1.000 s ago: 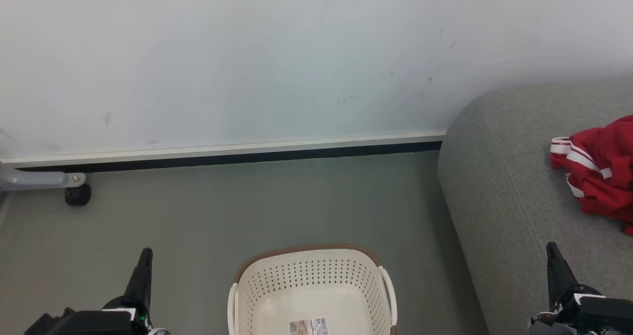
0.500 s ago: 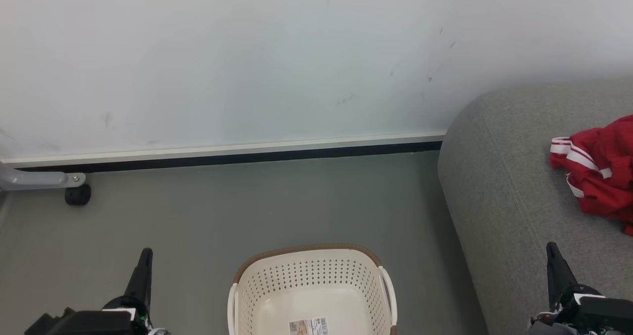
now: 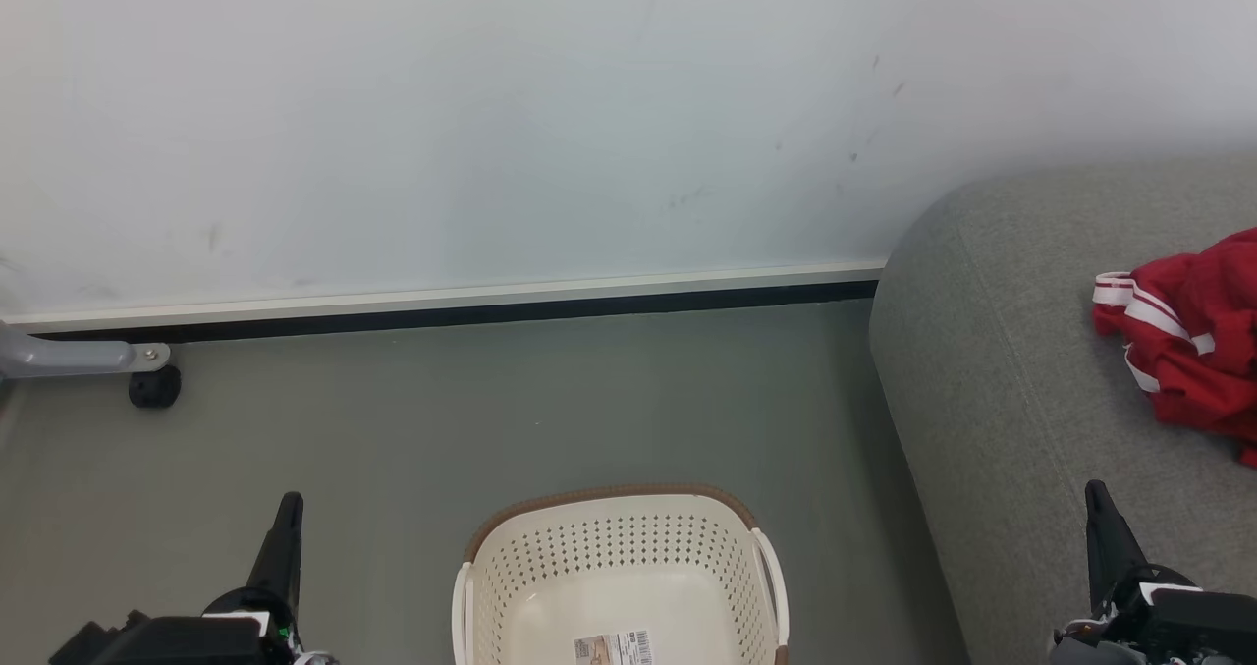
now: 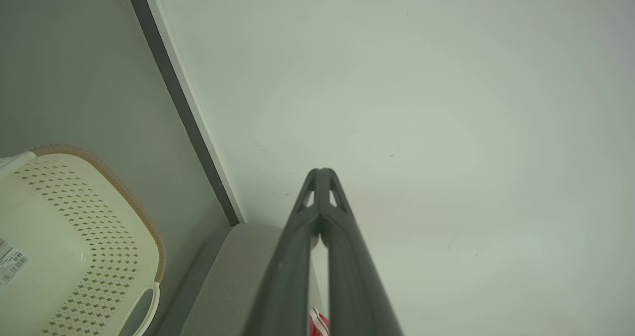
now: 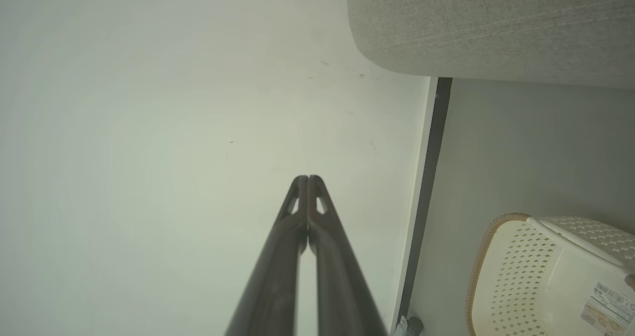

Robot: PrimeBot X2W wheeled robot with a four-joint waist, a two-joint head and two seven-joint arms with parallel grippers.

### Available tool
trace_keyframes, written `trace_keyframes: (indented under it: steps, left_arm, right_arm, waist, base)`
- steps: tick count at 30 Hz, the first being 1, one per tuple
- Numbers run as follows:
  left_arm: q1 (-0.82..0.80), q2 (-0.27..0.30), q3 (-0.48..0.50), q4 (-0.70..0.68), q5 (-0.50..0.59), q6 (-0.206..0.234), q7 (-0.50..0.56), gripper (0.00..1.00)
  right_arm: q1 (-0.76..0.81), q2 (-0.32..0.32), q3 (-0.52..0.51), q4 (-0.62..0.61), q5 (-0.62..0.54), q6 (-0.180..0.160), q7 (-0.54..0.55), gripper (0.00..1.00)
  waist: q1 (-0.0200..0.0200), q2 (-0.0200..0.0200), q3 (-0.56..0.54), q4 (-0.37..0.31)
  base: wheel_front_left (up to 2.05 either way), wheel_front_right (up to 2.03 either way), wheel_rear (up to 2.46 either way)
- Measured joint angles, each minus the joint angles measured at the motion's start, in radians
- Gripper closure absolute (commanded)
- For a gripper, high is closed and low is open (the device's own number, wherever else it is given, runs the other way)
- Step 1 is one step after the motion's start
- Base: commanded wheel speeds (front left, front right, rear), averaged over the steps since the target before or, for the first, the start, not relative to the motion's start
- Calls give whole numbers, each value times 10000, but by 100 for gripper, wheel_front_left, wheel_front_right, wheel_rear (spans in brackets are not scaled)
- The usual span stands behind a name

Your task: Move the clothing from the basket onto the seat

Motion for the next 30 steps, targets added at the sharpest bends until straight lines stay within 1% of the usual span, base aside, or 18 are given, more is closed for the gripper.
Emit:
trace_keyframes:
  steps: [30]
  left_arm:
    - [-1, 0, 0, 4, 0, 0, 0, 100]
  right_arm:
    - [0, 0, 0, 2, 10, 27, 0, 100]
  waist:
    - [0, 0, 0, 0]
  base:
    - [0, 0, 0]
